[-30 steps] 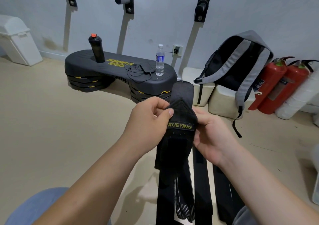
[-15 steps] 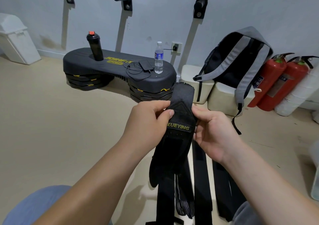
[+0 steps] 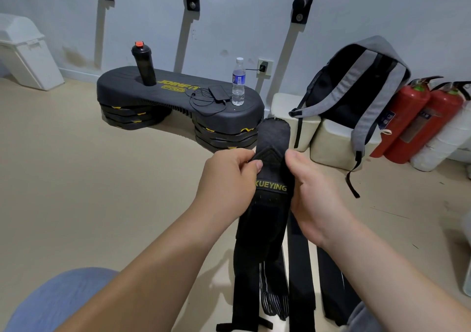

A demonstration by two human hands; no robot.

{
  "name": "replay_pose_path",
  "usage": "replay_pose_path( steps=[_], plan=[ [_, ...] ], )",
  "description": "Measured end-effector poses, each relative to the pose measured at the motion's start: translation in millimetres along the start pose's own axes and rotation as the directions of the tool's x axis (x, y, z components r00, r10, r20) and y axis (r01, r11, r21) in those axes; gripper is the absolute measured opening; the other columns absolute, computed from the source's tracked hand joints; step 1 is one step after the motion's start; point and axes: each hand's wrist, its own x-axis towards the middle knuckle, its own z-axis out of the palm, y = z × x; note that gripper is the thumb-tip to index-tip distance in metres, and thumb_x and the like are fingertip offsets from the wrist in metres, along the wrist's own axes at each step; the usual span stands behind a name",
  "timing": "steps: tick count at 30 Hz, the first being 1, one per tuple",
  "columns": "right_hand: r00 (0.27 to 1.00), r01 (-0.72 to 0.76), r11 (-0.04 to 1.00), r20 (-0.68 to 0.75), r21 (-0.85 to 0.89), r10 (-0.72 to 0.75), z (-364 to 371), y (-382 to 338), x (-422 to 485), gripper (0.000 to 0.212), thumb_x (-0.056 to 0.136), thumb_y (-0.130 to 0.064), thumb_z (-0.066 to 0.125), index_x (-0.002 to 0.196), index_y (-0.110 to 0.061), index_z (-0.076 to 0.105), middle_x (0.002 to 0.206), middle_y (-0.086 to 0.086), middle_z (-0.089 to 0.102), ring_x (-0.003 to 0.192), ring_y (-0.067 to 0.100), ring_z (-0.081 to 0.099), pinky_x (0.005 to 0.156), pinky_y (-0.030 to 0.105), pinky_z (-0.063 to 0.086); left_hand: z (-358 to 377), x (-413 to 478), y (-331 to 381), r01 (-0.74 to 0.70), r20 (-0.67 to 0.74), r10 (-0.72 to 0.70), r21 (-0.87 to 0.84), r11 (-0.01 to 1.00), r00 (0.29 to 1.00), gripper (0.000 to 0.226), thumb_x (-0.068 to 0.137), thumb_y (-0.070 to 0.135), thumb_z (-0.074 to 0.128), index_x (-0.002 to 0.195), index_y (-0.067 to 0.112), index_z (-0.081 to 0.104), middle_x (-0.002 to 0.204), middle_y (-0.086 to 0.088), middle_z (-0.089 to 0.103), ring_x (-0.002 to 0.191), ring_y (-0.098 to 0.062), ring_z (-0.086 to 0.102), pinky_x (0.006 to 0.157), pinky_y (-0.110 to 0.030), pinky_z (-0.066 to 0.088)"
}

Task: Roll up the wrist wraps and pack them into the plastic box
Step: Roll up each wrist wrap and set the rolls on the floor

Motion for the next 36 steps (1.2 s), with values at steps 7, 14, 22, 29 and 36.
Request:
replay_pose_path(
  steps=[7, 14, 22, 29, 36],
  plan=[
    [0.973, 0.162, 0.941, -0.112, -0.298, -0.203, 1.5, 12.3, -1.6, 0.022, 0.110, -0.013, 0.051, 0.124, -0.020, 0.068, 0.109, 0.005, 0.080, 0.103, 0.021, 0.077, 0.088, 0.035, 0.063, 2.6, -5.7, 1.1, -0.103, 0.020, 0.101, 0.271, 0.957, 0.995, 0.033, 0.097, 0.045, 0.049, 0.113, 0.031, 0.074, 0.091, 0.004, 0.073, 0.090, -0.022, 0.068, 0.076, -0.044, 0.059],
    [0.972, 0.153, 0.979, -0.161, -0.135, -0.174, -2.5, 3.6, 7.2, 0.022, 0.112, -0.014, 0.048, 0.125, -0.010, 0.066, 0.115, 0.010, 0.079, 0.108, 0.025, 0.076, 0.091, 0.037, 0.061, 17.8, -16.0, 12.2, -0.117, 0.097, 0.096, 0.244, 0.963, 0.991, 0.043, 0.111, 0.023, 0.045, 0.154, 0.024, 0.041, 0.122, -0.005, 0.063, 0.111, -0.029, 0.060, 0.089, -0.044, 0.051],
    [0.960, 0.070, 0.997, -0.274, 0.014, -0.063, -9.3, -9.2, 14.1, 0.022, 0.112, -0.020, 0.048, 0.113, -0.011, 0.069, 0.099, 0.011, 0.080, 0.083, 0.022, 0.078, 0.067, 0.035, 0.063, 26.7, -18.9, 14.4, -0.031, 0.201, -0.005, 0.177, 0.984, 0.980, 0.022, 0.111, 0.024, 0.041, 0.133, 0.024, 0.044, 0.106, 0.001, 0.067, 0.096, -0.029, 0.063, 0.082, -0.042, 0.049],
    [0.885, 0.055, 0.974, -0.462, 0.220, 0.054, -22.2, -21.6, 27.8, 0.021, 0.111, -0.020, 0.052, 0.118, -0.006, 0.067, 0.100, 0.015, 0.077, 0.071, 0.025, 0.078, 0.055, 0.042, 0.063, 32.4, -17.3, 16.9, 0.243, 0.265, -0.233, -0.006, 0.970, 0.936, 0.021, 0.107, 0.043, 0.049, 0.108, 0.027, 0.062, 0.101, 0.005, 0.070, 0.098, -0.019, 0.067, 0.091, -0.042, 0.055],
    [0.942, -0.220, 0.973, -0.246, 0.063, 0.229, -22.9, -19.0, 25.4, 0.034, 0.108, -0.032, 0.057, 0.126, -0.007, 0.071, 0.109, 0.013, 0.081, 0.089, 0.025, 0.080, 0.076, 0.040, 0.064, 35.6, -15.9, 21.2, 0.317, 0.203, -0.288, -0.130, 0.939, 0.936, 0.020, 0.109, 0.033, 0.048, 0.110, 0.020, 0.063, 0.107, -0.001, 0.071, 0.103, -0.022, 0.068, 0.096, -0.044, 0.056]
  ],
)
